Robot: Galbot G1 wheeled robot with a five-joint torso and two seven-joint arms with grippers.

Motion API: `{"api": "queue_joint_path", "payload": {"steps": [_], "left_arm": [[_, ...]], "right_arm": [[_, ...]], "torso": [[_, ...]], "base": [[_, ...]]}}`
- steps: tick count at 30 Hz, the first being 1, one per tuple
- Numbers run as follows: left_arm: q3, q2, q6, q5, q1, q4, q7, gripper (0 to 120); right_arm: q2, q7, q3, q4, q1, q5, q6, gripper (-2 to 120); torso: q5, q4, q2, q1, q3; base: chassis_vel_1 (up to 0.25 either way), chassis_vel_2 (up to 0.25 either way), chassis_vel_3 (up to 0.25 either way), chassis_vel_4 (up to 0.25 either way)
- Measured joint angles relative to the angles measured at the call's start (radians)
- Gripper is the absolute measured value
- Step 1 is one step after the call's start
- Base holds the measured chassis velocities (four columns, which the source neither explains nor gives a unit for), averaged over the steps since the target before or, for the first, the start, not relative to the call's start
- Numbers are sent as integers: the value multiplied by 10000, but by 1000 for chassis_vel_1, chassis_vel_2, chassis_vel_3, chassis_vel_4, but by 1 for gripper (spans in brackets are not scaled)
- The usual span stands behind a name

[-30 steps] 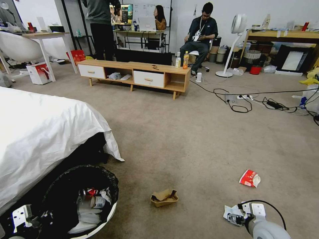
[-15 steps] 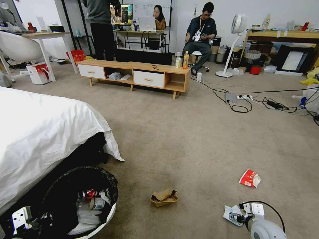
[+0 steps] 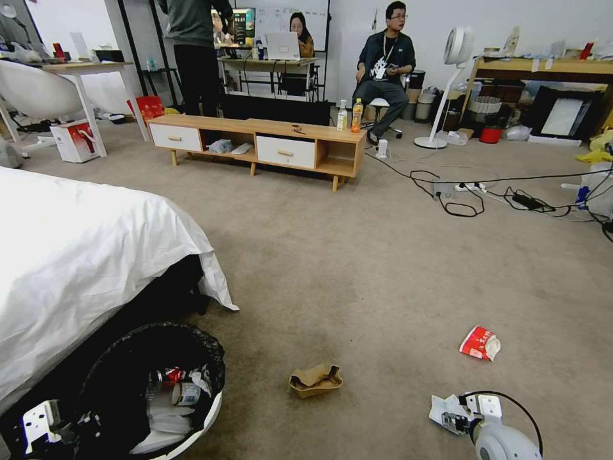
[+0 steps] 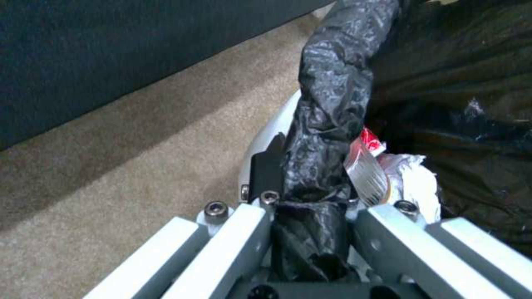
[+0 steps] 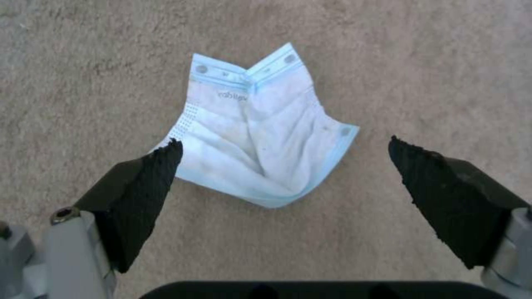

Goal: Pick up the trash bin and place the garbage on the floor into it.

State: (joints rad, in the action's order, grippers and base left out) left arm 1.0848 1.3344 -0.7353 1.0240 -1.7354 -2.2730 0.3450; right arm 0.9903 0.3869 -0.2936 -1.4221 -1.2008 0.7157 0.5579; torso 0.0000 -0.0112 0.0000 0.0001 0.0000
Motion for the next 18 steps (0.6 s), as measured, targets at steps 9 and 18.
{"api": "queue_joint_path", "payload": {"steps": [9,18], "left_arm": [[0,6,0,-7,-33,18,3,1],[17,20,0,-15,-76,19,4,1]], "right_arm": [[292,-257,282,741,512,-169,-228,96],[656,-629,432,1803,928,-546,-572,96]], "torso": [[-2,1,0,1,0],[-1,0,0,0,0]], "base": [[0,0,0,0],[0,0,0,0]]}}
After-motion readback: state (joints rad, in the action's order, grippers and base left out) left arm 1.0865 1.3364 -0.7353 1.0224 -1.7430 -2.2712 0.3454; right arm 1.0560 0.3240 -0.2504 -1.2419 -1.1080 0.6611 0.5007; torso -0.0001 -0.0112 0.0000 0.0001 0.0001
